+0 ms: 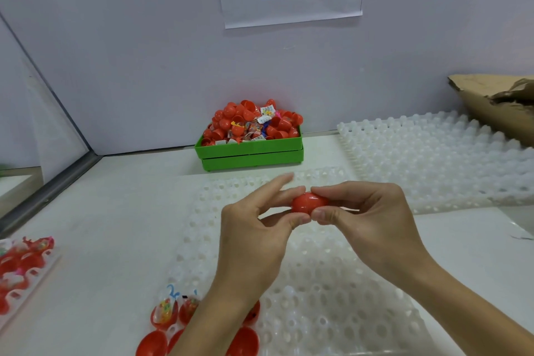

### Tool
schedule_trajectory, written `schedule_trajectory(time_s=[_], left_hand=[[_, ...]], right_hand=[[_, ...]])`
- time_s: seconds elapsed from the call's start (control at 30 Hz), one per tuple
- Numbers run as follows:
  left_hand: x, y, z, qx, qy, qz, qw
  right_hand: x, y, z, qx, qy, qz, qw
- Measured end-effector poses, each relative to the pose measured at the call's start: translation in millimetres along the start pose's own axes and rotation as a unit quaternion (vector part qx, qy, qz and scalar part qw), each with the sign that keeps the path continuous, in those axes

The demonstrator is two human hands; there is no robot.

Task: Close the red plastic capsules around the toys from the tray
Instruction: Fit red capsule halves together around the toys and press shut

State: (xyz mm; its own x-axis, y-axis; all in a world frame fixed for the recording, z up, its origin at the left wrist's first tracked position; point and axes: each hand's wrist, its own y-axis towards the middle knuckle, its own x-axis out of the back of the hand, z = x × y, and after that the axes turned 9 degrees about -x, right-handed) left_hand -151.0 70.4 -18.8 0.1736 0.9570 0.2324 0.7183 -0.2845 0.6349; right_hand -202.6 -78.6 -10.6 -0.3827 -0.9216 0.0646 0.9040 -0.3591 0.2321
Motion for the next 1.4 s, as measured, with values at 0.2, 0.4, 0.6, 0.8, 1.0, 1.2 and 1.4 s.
schedule_trajectory(time_s=[0.2,0.4,0.6,0.8,1.0,1.2,1.4], left_hand=[[2,4,-3,0.028,-0.038,-0.008,0.999],[2,6,-7,0.037,-0.081,-0.012,0.996],[2,6,-8,0.04,-0.078,-0.029,0.996],[1,5,-4,0.05,-0.038,-0.026,0.998],[2,3,-4,0.009,0.019,0.0,1.0],[3,3,-2,-0.055,0.069,-0.007,0.996],[-5,1,4,-0.201,0.187,0.028,0.961]], right_hand=[[2,0,2,0.014,-0.003,0.002,1.0],[2,1,2,0.015,0.01,-0.001,1.0],[0,0,1,-0.002,0.047,0.011,0.999],[0,0,-2,-0.006,0.028,0.014,0.999],[-2,-1,-8,-0.003,0.01,0.005,1.0],[-2,-1,-12,-0.026,0.023,0.036,0.999],[-4,0,-15,-0.064,0.046,0.055,0.995]])
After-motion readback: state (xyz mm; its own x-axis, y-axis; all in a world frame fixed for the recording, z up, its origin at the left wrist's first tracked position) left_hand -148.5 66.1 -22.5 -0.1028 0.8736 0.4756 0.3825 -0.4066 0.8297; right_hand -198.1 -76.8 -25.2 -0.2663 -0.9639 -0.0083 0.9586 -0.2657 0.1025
